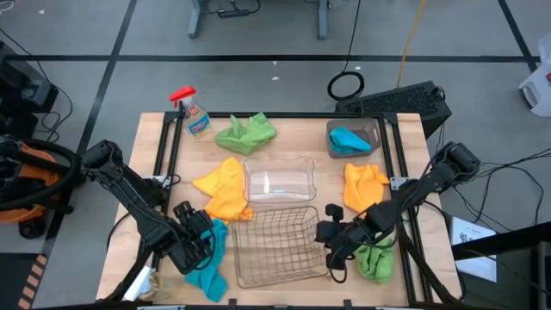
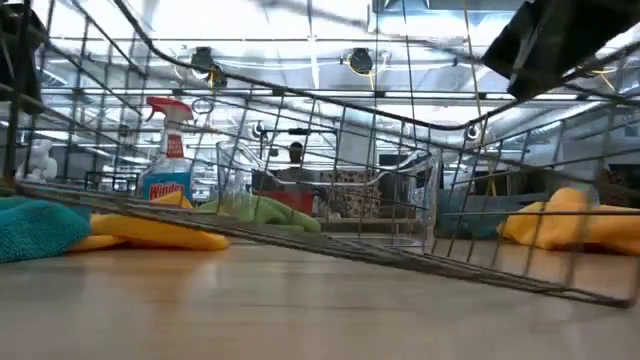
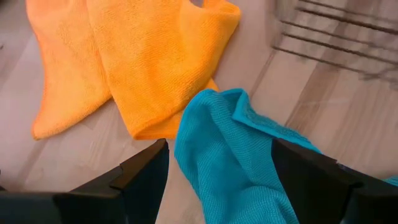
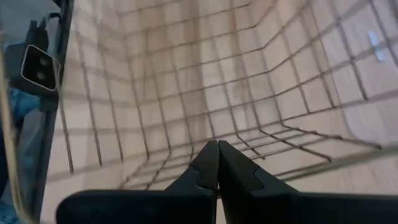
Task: Sort microfiber towel by color & place in baskets
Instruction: Adjust the golden wire basket, then put the blue microfiber cloth into the transparent black bin
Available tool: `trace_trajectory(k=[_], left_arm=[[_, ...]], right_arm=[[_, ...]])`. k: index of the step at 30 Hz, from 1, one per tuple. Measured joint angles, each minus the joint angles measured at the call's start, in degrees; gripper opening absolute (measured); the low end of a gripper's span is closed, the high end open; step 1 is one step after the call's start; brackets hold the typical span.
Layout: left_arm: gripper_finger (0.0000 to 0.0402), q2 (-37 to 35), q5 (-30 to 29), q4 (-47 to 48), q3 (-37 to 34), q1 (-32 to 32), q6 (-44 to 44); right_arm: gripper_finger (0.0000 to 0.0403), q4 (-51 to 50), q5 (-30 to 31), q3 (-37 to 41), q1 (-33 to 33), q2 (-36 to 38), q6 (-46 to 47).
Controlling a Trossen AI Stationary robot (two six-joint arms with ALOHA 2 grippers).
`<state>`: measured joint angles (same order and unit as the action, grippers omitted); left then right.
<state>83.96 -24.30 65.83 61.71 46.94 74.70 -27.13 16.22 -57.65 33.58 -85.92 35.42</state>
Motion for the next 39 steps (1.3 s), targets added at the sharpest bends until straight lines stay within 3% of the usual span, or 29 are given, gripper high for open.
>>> trace_trajectory(k=[18, 26, 31, 39], left_arm=[[0.0285, 0.6, -2.2, -3.3, 0.0, 0.0, -0.1], [0.0285, 6.5, 2.7, -5.8, 0.0, 0.0, 0.0], [0.0296, 11.3, 9.8, -4.0, 0.0, -0.9, 3.1], [0.0338, 12.0, 9.3, -3.4, -0.5, -1.1, 6.8]], right_arm=[[0.0, 2.9, 1.7, 0.0, 0.5, 2.3, -2.1], [0.0, 7.9, 3.4, 0.0, 1.2, 2.3, -7.3], [0.0, 8.1, 3.4, 0.0, 1.2, 2.3, -7.8], [0.0, 8.5, 3.8, -0.1, 1.2, 2.3, -9.3]])
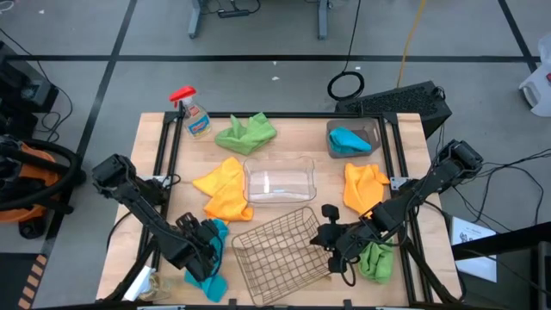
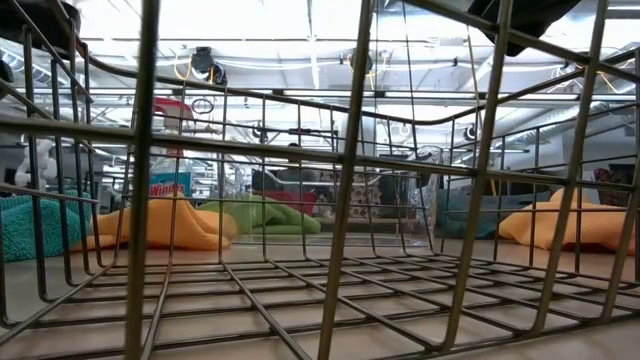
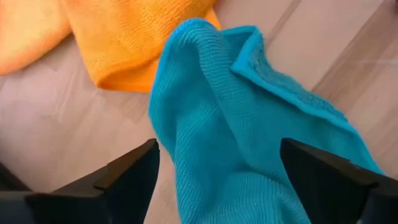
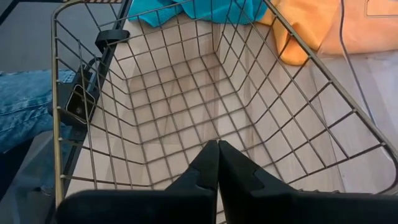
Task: Sort microfiber towel by color & place in baskets
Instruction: Put the blue microfiber cloth into the transparent black bin
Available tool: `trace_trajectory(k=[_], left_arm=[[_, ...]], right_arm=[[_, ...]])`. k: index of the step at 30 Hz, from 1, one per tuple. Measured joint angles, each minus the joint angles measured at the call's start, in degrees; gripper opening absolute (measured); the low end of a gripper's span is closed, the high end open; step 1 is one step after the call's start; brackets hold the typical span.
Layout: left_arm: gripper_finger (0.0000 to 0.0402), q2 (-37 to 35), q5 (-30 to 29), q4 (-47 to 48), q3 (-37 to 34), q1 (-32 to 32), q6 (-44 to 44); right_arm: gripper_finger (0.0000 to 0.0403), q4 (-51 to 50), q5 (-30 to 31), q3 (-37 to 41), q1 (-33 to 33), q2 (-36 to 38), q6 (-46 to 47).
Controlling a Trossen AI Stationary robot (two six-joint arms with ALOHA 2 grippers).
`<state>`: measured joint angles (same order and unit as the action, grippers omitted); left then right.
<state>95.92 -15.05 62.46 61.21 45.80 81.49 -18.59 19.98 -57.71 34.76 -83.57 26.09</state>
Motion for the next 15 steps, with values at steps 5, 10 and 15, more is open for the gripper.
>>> trace_trajectory(k=[5, 10, 15], left_arm=[[0.034, 0.0, 2.0, -6.8, -5.1, -0.7, -1.1], [0.0298, -0.1, 5.3, -9.9, -9.5, -1.9, -1.0], [0.0195, -0.2, 5.8, -9.7, -10.3, -2.5, -4.1]], right_arm=[[0.0, 0.0, 0.8, 0.0, 0.0, 0.0, 0.0], [0.0, 0.0, 1.1, 0.0, 0.0, 0.0, -0.4], [0.0, 0.0, 1.1, 0.0, 0.0, 0.0, -0.4]])
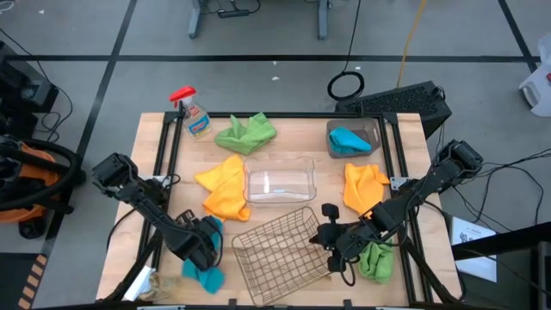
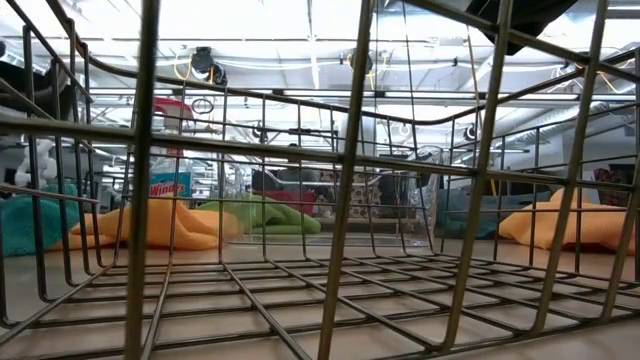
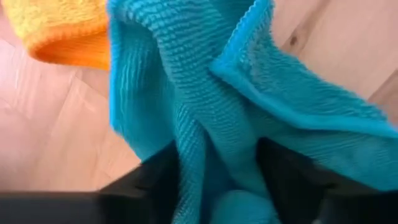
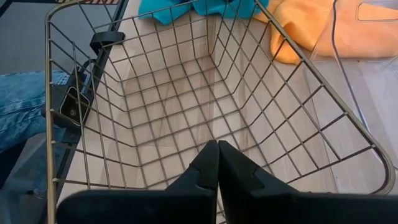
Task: Sort microfiber towel by color & place in baskets
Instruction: Put the blue microfiber cloth into the transparent black bin
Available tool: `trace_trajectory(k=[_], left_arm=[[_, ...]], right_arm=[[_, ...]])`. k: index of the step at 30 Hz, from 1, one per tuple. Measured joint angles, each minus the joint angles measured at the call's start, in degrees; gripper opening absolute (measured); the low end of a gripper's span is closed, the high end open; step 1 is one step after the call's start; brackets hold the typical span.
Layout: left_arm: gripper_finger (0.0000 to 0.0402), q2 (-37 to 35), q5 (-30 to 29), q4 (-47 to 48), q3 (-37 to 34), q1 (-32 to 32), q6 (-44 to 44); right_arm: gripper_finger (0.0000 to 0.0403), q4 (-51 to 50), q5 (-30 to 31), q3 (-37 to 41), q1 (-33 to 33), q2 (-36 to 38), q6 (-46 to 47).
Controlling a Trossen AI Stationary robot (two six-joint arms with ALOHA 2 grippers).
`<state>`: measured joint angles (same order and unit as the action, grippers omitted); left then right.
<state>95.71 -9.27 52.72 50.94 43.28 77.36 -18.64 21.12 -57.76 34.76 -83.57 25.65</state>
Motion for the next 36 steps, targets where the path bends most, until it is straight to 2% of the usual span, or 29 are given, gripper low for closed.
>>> trace_trajectory(k=[6, 8, 15, 20, 29, 36], left_arm=[[0.0049, -1.6, 0.4, 0.3, -0.2, -0.8, -0.3], [0.0016, -2.7, 0.8, 0.8, 0.2, -0.8, -0.2], [0.0024, -8.5, 0.6, 1.3, 4.0, -0.8, -0.3], [0.0008, -12.3, -1.1, 5.0, 8.3, 0.2, -0.1], [0.0008, -15.3, -8.1, 17.3, 17.2, 2.5, -1.1], [0.0008, -15.3, -17.8, 23.5, 22.9, 2.2, -5.5]], right_arm=[[0.0, 0.0, 0.0, 0.0, 0.0, 0.0, 0.0], [0.0, 0.0, 0.0, 0.0, 0.0, 0.0, 0.0], [0.0, 0.1, 0.0, 0.0, 0.0, 0.0, 0.0], [0.0, 1.6, 1.5, 0.0, 0.0, 0.0, 0.6], [0.0, 1.6, 1.9, 0.0, -0.1, 0.0, -0.1], [0.0, 7.0, 7.1, 0.0, -0.1, 0.0, -2.9]])
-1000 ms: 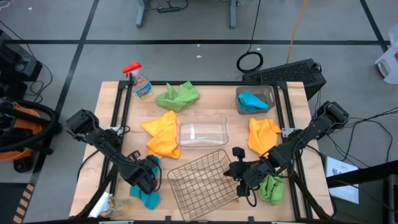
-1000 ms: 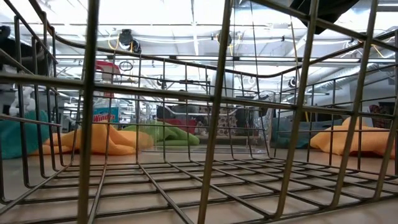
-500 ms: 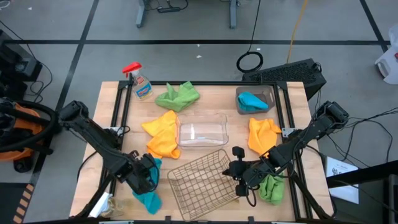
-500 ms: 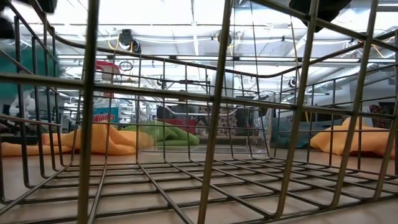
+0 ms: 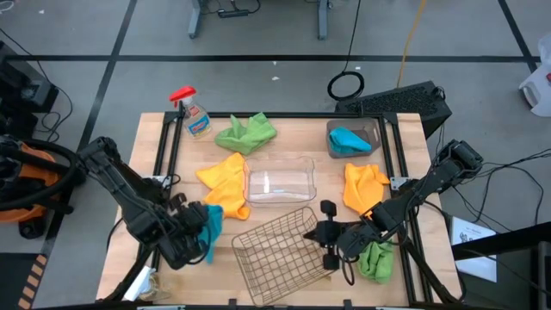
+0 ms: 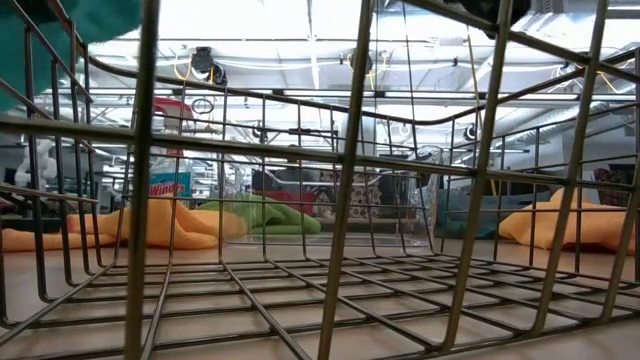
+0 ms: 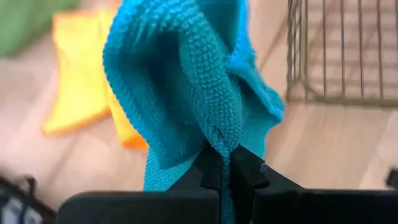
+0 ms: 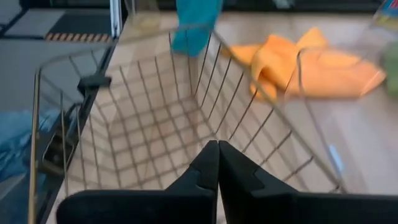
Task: Sort microfiber towel by color & place in baskets
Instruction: Put the blue microfiber cloth into the transparent black bin
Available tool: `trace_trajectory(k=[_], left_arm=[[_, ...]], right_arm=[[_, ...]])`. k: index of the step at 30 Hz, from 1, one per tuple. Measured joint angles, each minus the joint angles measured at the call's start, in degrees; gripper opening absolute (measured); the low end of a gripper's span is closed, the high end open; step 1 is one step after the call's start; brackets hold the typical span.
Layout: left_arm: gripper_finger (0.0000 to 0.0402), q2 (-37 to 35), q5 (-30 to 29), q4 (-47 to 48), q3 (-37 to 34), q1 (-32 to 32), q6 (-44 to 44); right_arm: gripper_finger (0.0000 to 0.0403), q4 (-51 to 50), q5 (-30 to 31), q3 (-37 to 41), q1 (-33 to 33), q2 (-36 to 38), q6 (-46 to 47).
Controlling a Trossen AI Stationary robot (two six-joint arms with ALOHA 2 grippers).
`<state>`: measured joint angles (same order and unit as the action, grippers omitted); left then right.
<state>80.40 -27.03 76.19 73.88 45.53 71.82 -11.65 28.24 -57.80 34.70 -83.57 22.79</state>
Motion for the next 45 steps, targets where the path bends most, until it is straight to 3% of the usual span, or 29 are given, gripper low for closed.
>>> trace_trajectory(k=[10, 17, 23, 29, 34, 38, 45], left_arm=[[0.0008, 0.1, -8.4, 1.5, 9.8, -1.5, -12.2], [0.0008, 0.0, -22.1, 3.6, 20.8, -2.8, -23.5], [0.0008, 0.0, -29.1, -2.9, 23.0, -8.1, -37.3], [0.0008, 0.5, -27.5, -20.8, 22.4, -14.4, -56.1], [0.0008, 2.7, -14.9, -34.4, 22.3, -19.4, -70.7], [0.0008, 4.7, -8.8, -38.2, 22.3, -23.4, -75.5], [0.0008, 7.1, -7.8, -38.5, 22.3, -29.5, -76.7]], right_arm=[[0.0, 13.1, 7.5, 0.0, -0.8, 0.0, -6.1], [0.0, 21.5, 8.0, 0.0, -2.2, 0.0, -11.2], [0.0, 26.8, 8.1, 0.0, -4.1, 0.0, -14.4], [0.0014, 26.3, 8.0, 0.0, -6.4, 0.0, -19.8], [0.0053, 23.0, 7.9, 0.0, -7.8, 0.0, -20.6], [0.0094, 19.6, 7.9, 0.0, -8.5, 0.0, -20.6], [0.0163, 16.9, 8.3, 0.0, -10.0, 0.0, -18.8]])
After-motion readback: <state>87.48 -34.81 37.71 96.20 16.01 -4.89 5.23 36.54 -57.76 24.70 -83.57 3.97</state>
